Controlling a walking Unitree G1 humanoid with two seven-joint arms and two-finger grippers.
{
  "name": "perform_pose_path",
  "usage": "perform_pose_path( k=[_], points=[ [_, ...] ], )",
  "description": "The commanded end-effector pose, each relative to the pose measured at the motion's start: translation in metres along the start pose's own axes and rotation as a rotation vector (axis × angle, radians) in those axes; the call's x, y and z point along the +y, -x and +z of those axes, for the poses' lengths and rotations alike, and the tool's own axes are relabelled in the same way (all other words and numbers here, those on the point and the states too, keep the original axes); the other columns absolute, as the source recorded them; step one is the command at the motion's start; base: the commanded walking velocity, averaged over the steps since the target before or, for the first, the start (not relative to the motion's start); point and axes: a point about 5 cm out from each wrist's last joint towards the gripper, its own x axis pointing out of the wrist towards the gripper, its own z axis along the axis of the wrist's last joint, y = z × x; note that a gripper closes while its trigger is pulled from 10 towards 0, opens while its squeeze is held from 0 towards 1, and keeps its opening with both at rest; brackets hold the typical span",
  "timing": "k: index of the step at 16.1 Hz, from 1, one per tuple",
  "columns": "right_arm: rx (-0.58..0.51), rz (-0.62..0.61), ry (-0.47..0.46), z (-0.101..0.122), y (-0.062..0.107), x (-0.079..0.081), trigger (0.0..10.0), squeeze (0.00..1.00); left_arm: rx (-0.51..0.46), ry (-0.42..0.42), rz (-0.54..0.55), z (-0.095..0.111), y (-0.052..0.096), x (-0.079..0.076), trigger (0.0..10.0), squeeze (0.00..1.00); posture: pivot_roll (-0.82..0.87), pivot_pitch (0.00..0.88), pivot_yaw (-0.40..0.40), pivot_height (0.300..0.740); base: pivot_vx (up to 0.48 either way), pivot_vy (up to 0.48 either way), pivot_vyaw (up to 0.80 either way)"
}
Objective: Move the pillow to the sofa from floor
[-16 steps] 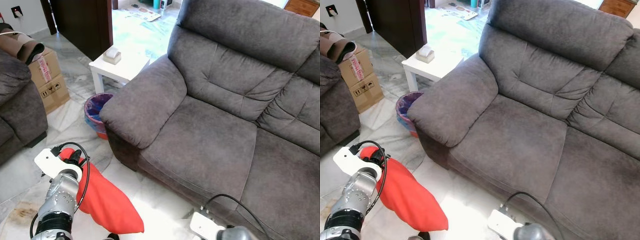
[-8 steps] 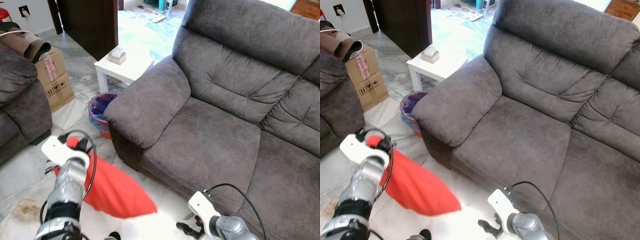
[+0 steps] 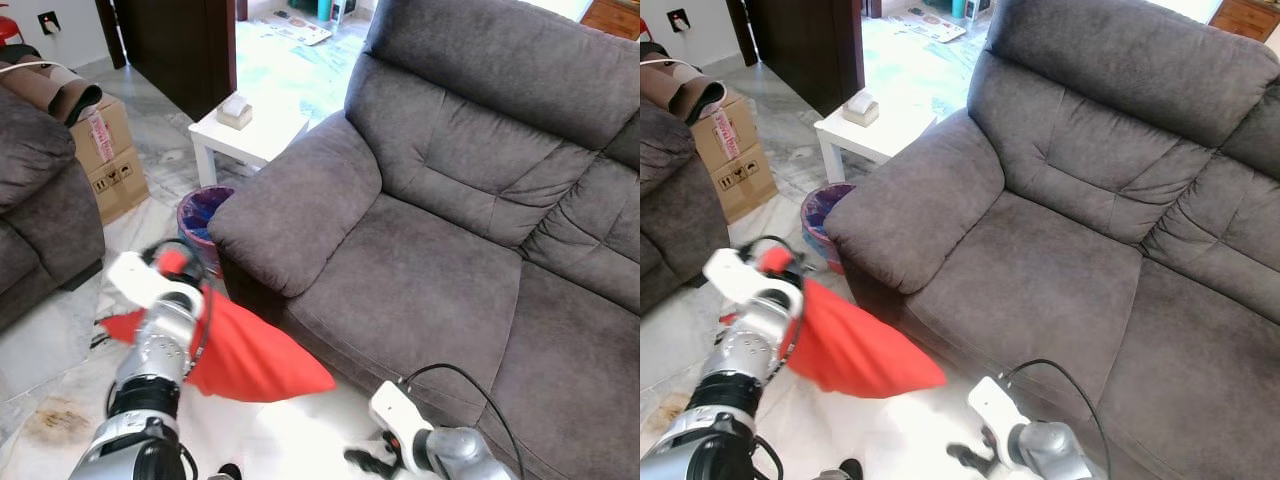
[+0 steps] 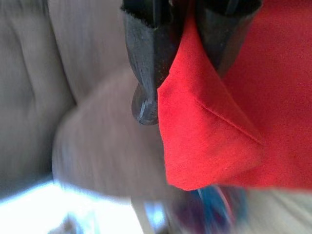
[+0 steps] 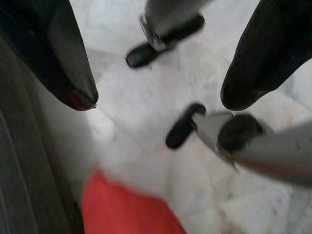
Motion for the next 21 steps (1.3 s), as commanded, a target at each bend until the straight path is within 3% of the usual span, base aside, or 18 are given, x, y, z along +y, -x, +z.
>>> perform_pose_path(
  k=[1,4,5,6,9,12,15,18,21],
  points=[
    [-0.01,-0.008,-0.024,0.0,0.002,-0.001,10.0,0.0,0.086,-0.029,-0.122,-0.013,-0.003,-0.024,10.0,0.0,0.12,0.162,-0.105,0.74,0.0,0.0,0.0],
    [0.002,-0.012,-0.021,-0.006,0.002,0.001,10.0,0.0,0.316,-0.13,-0.239,-0.055,0.004,-0.033,10.0,0.0,0.1,0.162,-0.102,0.74,0.0,0.0,0.0],
    [0.012,-0.032,-0.022,-0.008,0.005,-0.003,10.0,0.0,0.366,-0.215,-0.315,-0.065,0.006,-0.041,10.0,0.0,0.1,0.161,-0.101,0.74,0.0,0.0,0.0],
    [0.017,-0.044,-0.028,-0.01,0.007,-0.005,10.0,0.0,0.35,-0.249,-0.326,-0.064,0.006,-0.043,10.0,0.0,0.1,0.161,-0.101,0.74,0.0,0.0,0.0],
    [0.02,-0.141,-0.052,-0.011,0.015,-0.018,10.0,0.0,0.31,-0.224,-0.355,-0.057,0.003,-0.054,10.0,0.0,0.1,0.148,-0.1,0.74,0.0,0.0,0.0],
    [-0.044,-0.332,-0.198,-0.009,0.02,-0.034,10.0,0.0,0.317,-0.216,-0.375,-0.058,0.003,-0.059,10.0,0.0,0.1,0.116,-0.071,0.74,0.0,0.0,0.0],
    [-0.055,-0.377,-0.306,-0.025,0.02,-0.028,10.0,0.0,0.325,-0.206,-0.367,-0.057,0.003,-0.052,10.0,0.0,0.08,0.095,-0.004,0.74,0.0,0.0,0.0],
    [-0.043,-0.403,-0.352,-0.037,0.021,-0.022,10.0,0.0,0.331,-0.215,-0.368,-0.055,0.001,-0.054,10.0,0.0,0.07,0.098,0.026,0.74,0.0,0.0,0.0],
    [-0.037,-0.47,-0.369,-0.042,0.029,-0.03,10.0,0.0,0.323,-0.214,-0.377,-0.05,0.0,-0.058,10.0,0.0,0.06,0.099,0.051,0.74,0.0,0.0,0.0]
  ],
)
